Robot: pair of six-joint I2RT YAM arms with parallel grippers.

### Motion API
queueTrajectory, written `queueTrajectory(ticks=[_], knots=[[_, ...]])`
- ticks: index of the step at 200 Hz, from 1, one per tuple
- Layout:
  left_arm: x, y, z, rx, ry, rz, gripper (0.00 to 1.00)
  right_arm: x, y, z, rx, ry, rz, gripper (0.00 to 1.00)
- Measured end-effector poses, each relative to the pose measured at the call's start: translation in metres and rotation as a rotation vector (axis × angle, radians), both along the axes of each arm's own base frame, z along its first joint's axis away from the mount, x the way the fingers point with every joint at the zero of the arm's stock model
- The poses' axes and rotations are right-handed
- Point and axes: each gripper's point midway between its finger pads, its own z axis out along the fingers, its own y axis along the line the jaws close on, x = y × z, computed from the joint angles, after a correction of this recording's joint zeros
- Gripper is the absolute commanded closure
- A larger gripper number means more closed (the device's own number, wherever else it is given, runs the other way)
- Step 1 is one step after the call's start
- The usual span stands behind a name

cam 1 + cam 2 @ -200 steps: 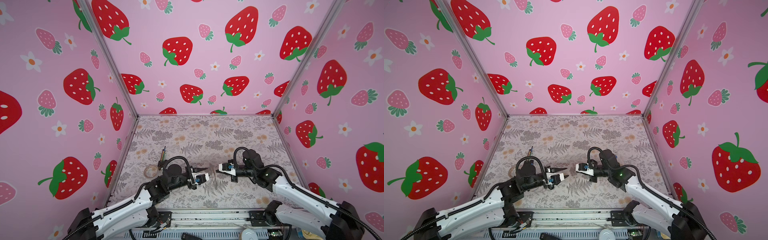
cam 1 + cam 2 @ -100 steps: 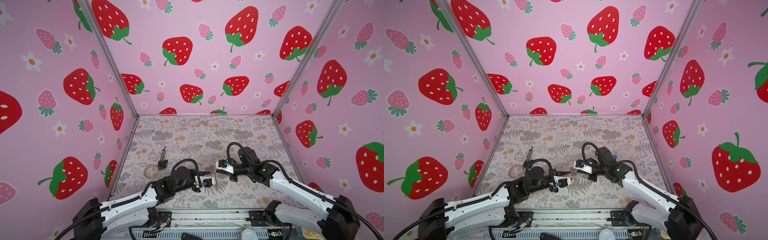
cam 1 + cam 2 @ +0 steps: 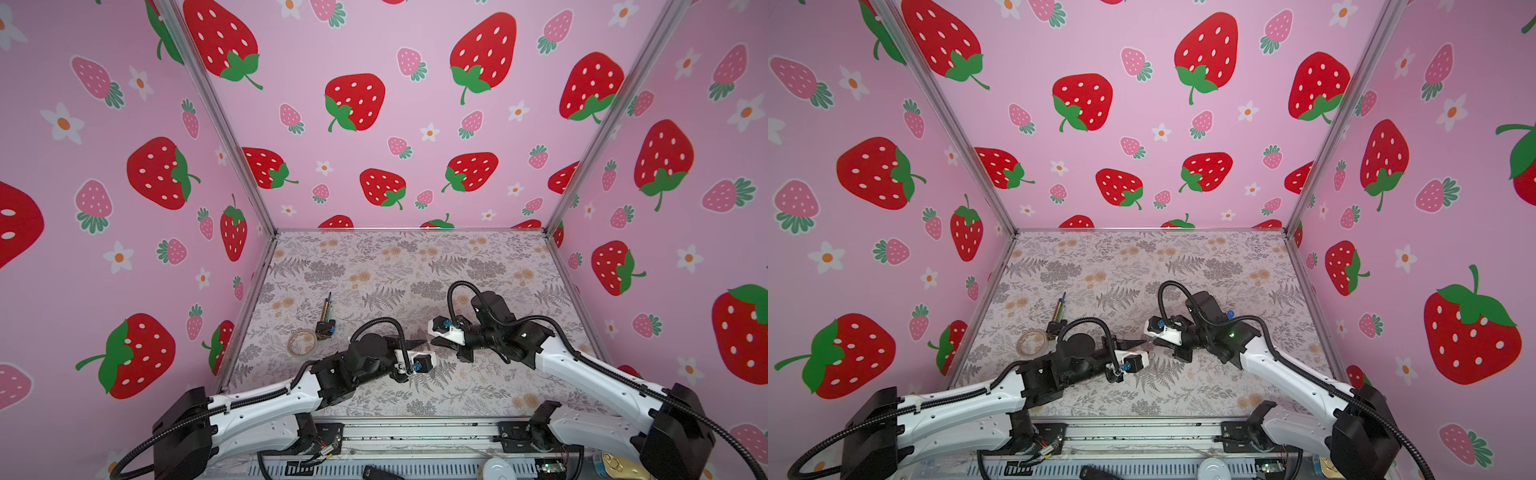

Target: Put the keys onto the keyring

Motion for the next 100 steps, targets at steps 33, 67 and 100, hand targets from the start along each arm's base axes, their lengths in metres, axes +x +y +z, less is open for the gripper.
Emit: queueTrajectory(ticks=[33,67,100], knots=[[0.004,-0.001,0.001,-0.007,-0.008,0.028,0.72,0.003,-0.002,0.002,-0.022,-0.001,-0.024,1.0],[0.008,-0.001,0.009,-0.04,-0.012,0.056,0.72,0.008,-0.002,0.005,-0.061,-0.006,-0.054,1.0],[0.011,0.001,0.017,-0.075,-0.017,0.084,0.72,0.012,-0.002,0.005,-0.116,-0.015,-0.084,1.0]])
